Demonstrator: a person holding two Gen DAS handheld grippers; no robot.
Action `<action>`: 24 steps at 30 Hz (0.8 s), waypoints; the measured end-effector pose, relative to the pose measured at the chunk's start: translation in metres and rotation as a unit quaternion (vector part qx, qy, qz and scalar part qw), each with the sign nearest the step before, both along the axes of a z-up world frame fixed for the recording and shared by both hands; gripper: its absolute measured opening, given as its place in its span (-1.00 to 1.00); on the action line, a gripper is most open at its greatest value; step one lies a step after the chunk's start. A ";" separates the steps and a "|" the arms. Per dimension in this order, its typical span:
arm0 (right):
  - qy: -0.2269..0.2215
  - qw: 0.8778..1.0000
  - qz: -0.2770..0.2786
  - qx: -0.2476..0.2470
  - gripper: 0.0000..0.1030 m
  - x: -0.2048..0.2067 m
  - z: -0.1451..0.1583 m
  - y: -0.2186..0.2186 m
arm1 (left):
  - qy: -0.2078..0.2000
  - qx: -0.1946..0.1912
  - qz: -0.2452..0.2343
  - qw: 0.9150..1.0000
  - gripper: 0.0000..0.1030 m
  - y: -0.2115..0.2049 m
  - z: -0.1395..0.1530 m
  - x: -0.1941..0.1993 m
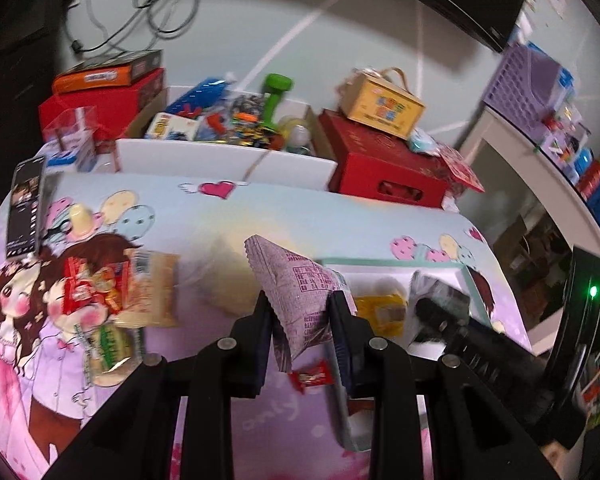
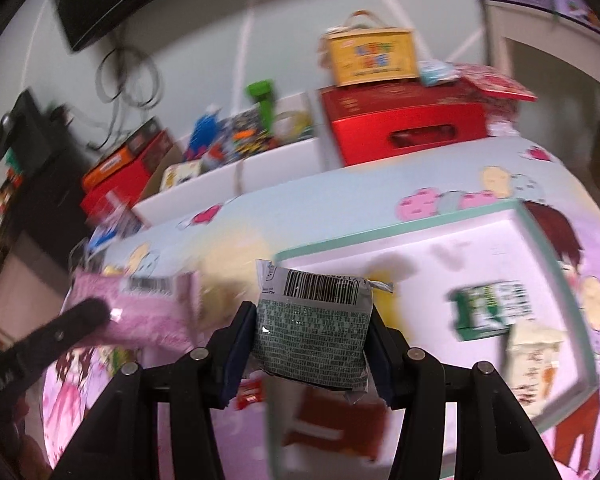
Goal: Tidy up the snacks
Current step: 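Lift and carry both held packs over the white tray with both tools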
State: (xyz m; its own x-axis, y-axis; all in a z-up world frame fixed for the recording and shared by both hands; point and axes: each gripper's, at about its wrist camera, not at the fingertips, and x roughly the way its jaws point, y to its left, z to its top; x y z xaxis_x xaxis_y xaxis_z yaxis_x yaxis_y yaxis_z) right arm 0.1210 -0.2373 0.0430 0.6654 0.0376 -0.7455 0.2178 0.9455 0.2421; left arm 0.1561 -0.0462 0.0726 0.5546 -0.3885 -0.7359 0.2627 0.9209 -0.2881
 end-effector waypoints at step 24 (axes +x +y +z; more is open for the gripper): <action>-0.014 0.992 -0.121 -0.021 0.07 0.005 -0.019 -0.131 | 0.031 -0.024 -0.130 0.991 -0.43 -0.153 -0.031 0.053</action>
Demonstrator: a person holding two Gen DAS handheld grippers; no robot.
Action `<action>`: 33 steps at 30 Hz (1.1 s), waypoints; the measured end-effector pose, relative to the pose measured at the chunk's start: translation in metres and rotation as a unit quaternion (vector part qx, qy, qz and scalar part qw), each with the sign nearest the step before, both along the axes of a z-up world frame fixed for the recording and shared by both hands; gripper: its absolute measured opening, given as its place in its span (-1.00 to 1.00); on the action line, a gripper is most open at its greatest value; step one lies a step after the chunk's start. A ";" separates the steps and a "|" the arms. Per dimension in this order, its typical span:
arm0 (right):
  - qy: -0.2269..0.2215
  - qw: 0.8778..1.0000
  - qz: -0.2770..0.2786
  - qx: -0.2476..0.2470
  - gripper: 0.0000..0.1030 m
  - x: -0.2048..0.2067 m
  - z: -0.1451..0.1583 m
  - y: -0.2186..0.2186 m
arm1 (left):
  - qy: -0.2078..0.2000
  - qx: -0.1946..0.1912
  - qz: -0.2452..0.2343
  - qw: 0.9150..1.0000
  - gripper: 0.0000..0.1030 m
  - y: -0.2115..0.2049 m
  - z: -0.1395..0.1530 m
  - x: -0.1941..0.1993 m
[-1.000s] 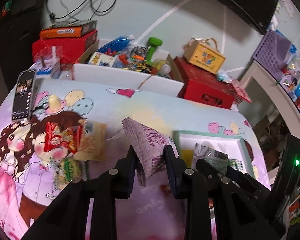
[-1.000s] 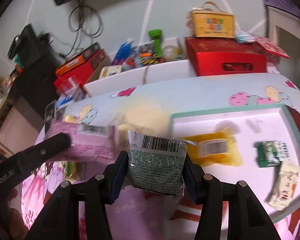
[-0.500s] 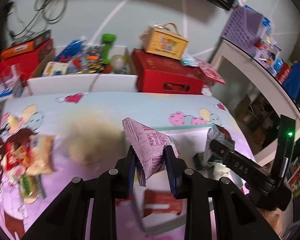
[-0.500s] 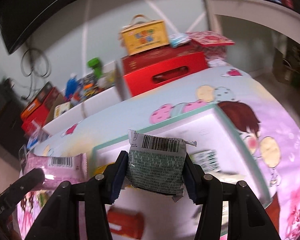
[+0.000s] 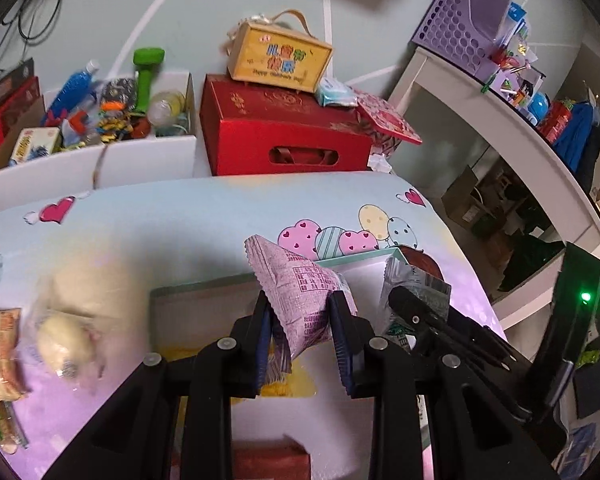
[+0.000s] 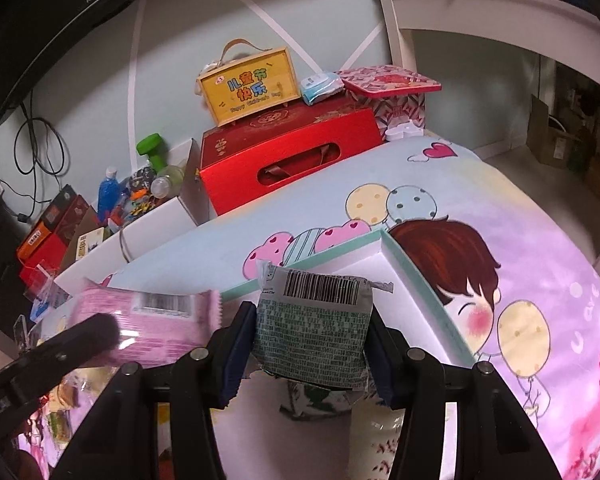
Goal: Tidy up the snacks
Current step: 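Lift and carry both held packs over the white tray with both tools, then open both tools to drop the pink and mint-green packs into the tray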
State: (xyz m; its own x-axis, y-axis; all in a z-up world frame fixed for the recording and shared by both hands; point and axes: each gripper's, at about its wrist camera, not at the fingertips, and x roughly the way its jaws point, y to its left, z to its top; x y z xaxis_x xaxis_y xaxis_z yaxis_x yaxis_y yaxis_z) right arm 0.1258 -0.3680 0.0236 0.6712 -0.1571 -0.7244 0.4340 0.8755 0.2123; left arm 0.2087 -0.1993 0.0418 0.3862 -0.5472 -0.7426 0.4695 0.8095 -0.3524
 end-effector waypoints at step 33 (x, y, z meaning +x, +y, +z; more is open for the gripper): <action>0.042 0.999 0.000 -0.006 0.40 0.010 -0.003 -0.009 | 0.008 0.082 0.071 0.994 0.72 0.010 -0.014 0.014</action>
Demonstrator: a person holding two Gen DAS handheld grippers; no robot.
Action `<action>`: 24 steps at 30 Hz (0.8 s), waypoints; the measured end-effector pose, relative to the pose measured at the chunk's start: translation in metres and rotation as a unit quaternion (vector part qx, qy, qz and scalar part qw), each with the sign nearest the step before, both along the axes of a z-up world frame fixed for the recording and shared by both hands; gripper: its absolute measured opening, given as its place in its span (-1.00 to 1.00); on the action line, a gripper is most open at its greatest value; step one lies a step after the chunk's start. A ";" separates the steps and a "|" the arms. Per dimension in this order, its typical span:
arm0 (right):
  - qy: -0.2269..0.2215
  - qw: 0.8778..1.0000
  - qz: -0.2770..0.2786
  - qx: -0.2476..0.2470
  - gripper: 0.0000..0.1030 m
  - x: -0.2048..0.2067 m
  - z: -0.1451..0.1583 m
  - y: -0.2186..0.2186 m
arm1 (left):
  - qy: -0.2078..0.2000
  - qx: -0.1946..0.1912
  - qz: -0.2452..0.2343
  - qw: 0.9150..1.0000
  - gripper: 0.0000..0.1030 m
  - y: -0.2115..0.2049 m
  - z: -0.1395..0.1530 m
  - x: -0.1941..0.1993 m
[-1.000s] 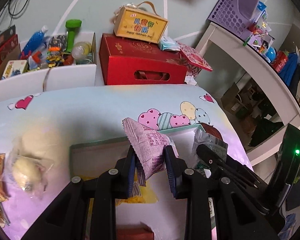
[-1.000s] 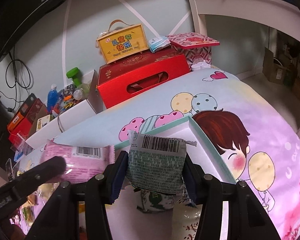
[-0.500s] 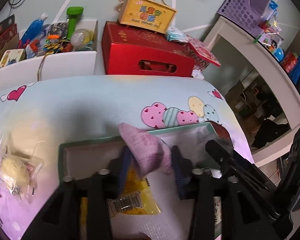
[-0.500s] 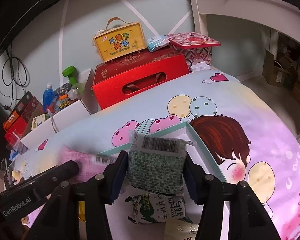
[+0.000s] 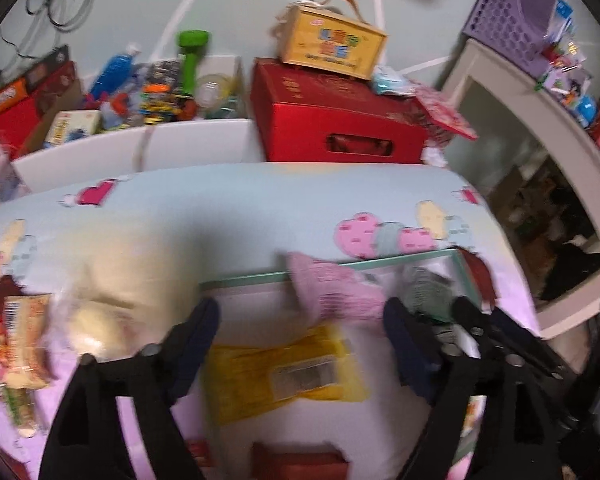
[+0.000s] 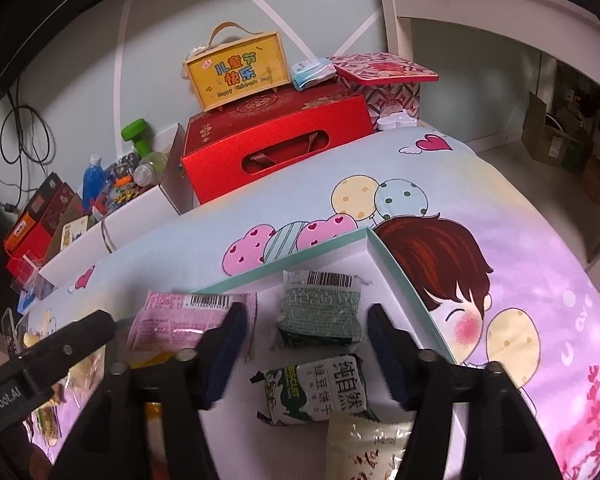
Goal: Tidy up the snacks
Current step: 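Open both tools to drop the pink and mint-green packs into the tray, then move both open tools back over the remaining snacks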
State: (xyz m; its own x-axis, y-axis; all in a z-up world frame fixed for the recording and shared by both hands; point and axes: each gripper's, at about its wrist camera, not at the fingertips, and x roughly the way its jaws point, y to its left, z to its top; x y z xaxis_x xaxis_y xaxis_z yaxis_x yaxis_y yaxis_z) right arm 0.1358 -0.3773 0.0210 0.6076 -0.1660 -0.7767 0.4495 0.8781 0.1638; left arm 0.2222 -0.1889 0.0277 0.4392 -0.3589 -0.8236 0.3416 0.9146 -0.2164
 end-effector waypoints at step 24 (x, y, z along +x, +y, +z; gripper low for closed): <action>-0.020 1.000 0.023 0.003 1.00 -0.027 0.011 0.052 | -0.065 0.114 0.085 0.988 0.84 0.086 -0.004 -0.040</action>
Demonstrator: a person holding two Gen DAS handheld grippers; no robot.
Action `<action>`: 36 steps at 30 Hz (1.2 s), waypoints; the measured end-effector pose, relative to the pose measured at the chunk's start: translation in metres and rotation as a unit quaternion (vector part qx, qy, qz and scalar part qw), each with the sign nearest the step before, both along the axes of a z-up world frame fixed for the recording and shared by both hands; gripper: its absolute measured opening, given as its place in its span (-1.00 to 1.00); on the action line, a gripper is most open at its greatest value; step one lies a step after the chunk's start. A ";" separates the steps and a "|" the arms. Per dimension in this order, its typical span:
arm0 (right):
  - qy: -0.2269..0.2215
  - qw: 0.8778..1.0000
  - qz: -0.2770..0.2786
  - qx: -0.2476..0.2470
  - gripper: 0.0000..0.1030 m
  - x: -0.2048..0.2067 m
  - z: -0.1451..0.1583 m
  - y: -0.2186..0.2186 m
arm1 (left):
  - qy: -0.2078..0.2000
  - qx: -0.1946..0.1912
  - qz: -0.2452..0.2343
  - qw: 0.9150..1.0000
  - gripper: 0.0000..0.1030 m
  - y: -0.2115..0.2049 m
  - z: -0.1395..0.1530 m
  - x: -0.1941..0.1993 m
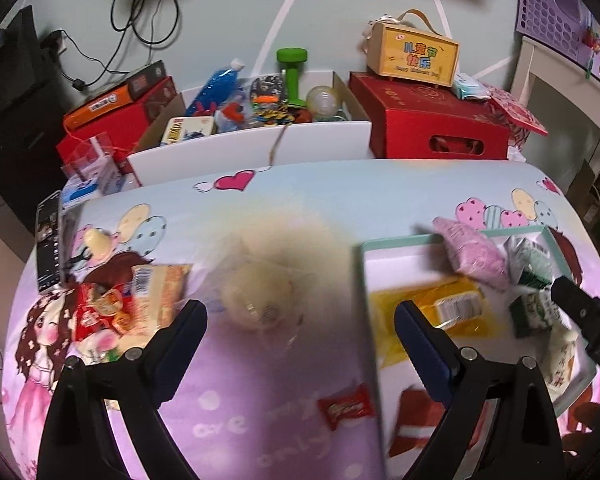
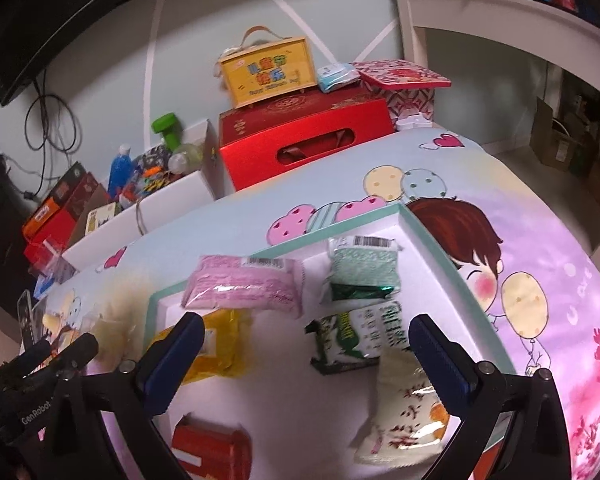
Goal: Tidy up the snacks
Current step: 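Move both open tools back over the remaining snacks, then grasp the green cartoon-dog bag with the left tool while the right tool grasps the red candy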
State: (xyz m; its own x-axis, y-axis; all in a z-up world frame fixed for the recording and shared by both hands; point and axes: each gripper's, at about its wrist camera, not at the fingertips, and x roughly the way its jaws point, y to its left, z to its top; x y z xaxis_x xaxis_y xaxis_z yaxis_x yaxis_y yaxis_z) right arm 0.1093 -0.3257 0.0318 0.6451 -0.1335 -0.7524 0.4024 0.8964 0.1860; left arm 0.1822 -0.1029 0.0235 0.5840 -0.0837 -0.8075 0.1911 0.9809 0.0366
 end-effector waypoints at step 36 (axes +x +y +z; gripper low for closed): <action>0.020 0.987 0.149 -0.047 1.00 0.025 0.000 0.149 | 0.040 -0.043 0.252 0.966 0.84 0.249 -0.007 -0.038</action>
State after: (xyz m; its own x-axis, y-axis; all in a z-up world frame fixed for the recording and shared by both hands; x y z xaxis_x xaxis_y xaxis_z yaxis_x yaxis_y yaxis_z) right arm 0.1338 -0.1769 0.0320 0.6361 -0.0118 -0.7715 0.1231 0.9886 0.0863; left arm 0.1441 0.1465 0.0166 0.5039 0.1267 -0.8544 -0.3125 0.9489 -0.0435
